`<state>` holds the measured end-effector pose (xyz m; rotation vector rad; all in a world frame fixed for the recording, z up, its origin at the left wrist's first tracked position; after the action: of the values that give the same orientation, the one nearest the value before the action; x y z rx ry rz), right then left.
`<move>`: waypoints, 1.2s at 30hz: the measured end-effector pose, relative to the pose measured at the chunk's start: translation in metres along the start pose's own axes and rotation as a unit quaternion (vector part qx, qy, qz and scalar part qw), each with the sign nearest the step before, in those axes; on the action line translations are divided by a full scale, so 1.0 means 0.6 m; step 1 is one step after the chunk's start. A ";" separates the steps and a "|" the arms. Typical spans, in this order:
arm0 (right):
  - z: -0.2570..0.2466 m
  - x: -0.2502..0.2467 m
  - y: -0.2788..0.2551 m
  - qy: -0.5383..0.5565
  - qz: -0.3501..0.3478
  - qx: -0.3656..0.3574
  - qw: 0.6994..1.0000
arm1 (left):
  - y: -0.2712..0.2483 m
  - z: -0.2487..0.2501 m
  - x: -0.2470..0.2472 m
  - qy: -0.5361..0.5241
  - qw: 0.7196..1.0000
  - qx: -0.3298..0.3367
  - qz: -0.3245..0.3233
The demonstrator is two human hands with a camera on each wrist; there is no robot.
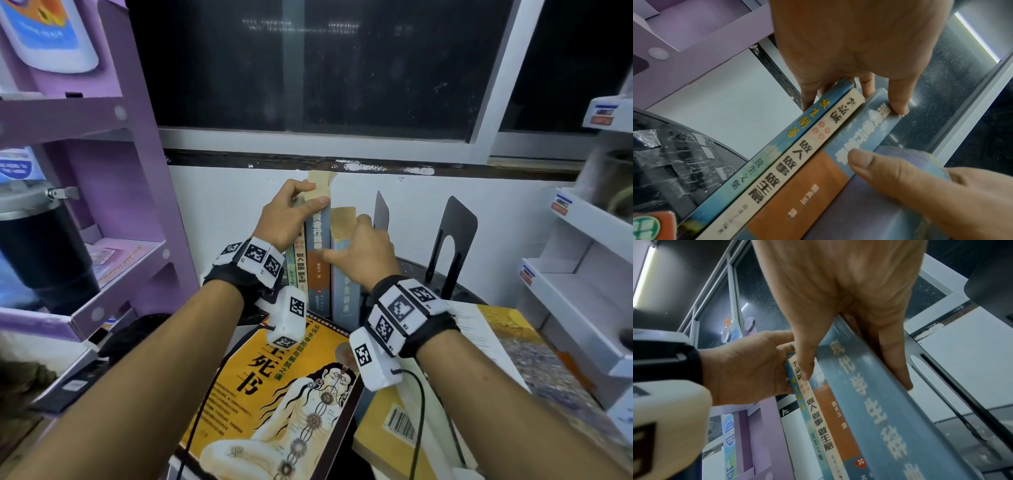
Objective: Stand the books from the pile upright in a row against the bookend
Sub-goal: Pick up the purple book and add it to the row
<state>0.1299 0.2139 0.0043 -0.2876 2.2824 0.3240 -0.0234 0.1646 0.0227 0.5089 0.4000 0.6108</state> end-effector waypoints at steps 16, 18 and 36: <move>0.008 0.018 0.006 -0.024 -0.044 -0.024 0.998 | 0.001 0.000 0.000 -0.008 1.000 0.014 -0.001; 0.008 0.021 0.013 -0.023 -0.046 -0.024 0.998 | 0.002 -0.001 -0.001 -0.011 1.000 0.014 0.001; 0.004 0.038 0.052 -0.003 -0.046 -0.023 0.999 | 0.001 -0.006 -0.002 -0.005 1.000 0.011 0.000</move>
<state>0.1069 0.2419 -0.0095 -0.4139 2.2491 0.3291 -0.0266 0.1655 0.0207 0.5328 0.3971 0.6039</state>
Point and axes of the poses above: each hand's wrist, its own y-axis towards the middle knuckle, its own x-axis out of the palm, z = x × y, the point moved 10 cm from there along y, towards the middle knuckle, and after that the axes turned 13 degrees about x, right-handed, at the moved point
